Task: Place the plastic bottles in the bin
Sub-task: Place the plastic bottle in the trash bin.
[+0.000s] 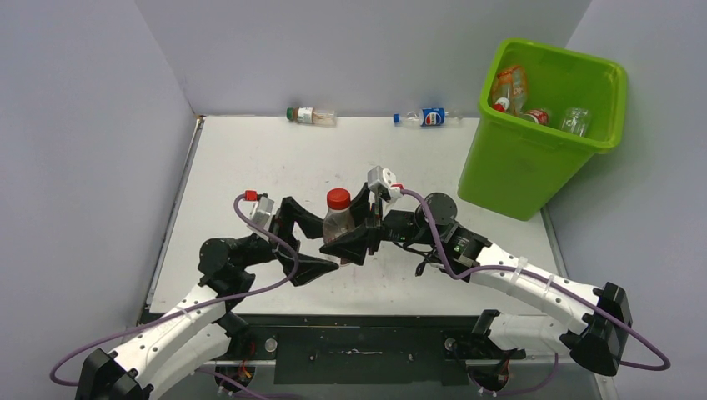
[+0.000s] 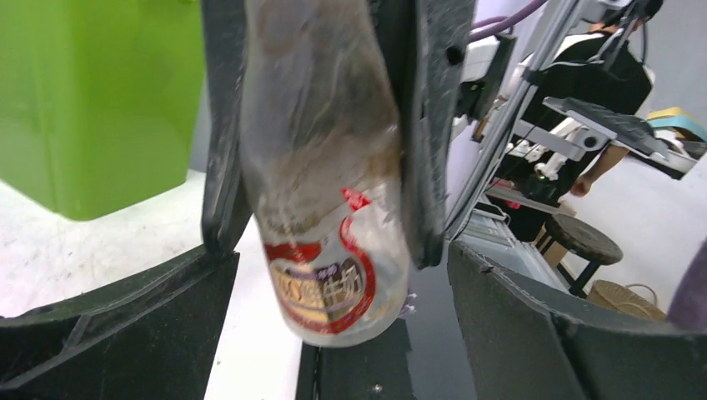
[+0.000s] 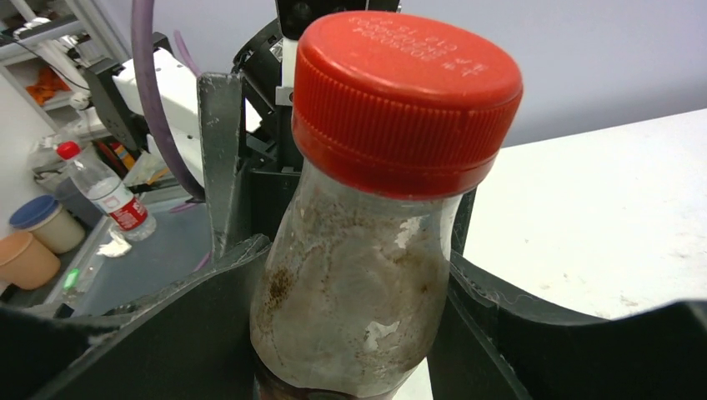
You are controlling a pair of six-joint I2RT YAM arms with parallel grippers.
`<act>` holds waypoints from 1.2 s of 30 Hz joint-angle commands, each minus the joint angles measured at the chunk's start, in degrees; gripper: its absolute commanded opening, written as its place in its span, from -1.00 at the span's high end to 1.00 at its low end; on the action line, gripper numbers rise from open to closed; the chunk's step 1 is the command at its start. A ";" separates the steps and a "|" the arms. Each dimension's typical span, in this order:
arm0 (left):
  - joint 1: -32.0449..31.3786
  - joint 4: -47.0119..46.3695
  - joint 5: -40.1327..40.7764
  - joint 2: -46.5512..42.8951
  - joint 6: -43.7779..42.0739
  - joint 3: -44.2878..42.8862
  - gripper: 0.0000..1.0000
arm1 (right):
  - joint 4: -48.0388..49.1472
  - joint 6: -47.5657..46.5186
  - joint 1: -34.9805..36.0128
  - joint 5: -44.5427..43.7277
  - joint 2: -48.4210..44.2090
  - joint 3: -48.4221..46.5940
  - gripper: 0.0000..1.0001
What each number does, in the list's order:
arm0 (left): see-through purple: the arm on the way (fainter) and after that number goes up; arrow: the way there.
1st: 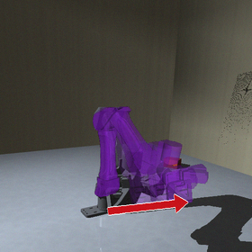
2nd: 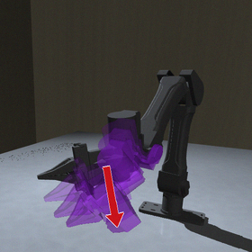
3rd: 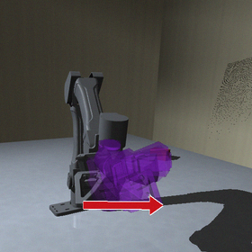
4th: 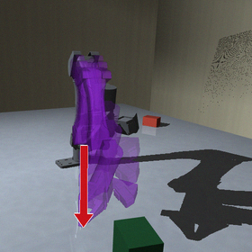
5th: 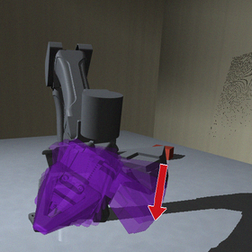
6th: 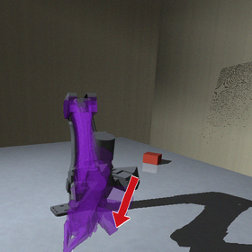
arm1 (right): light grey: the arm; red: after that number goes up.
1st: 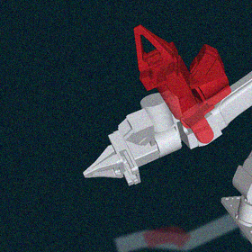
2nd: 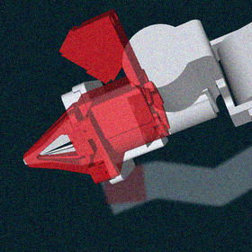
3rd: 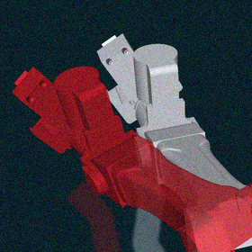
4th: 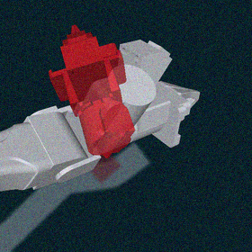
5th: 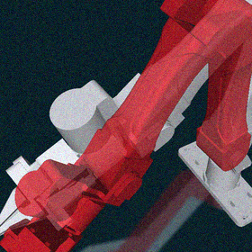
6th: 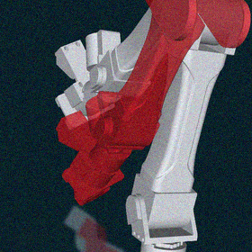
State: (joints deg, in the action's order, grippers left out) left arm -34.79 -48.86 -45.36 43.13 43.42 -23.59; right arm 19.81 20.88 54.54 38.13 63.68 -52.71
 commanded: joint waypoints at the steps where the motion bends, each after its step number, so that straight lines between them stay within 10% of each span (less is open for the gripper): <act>1: 0.22 -12.19 -2.29 1.52 7.15 0.21 -0.92 | 12.89 3.56 0.33 3.64 0.65 1.16 0.89; 4: 0.16 -12.95 -3.19 3.42 7.73 -0.23 -0.99 | 14.14 4.01 0.77 3.01 1.02 1.21 0.89; 13: -0.17 -11.24 -4.45 4.98 6.48 -1.19 0.41 | 12.39 3.72 1.53 0.52 1.18 0.37 0.84; 17: -0.19 -8.12 -3.11 3.25 3.89 -1.10 0.73 | 4.79 1.85 1.86 -5.63 -0.31 -1.51 -0.47; 20: -0.20 -3.91 -1.64 2.10 1.37 -1.33 0.95 | -5.02 -1.79 2.90 -17.44 -3.01 -4.64 -0.74; 36: -0.35 2.15 0.41 1.98 -2.04 -2.16 1.00 | -22.31 -7.30 4.24 -35.07 -0.76 -16.37 -0.82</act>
State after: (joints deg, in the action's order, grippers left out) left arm -35.00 -46.15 -45.80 45.50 42.81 -23.55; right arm -0.69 14.52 58.57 5.72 60.86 -66.04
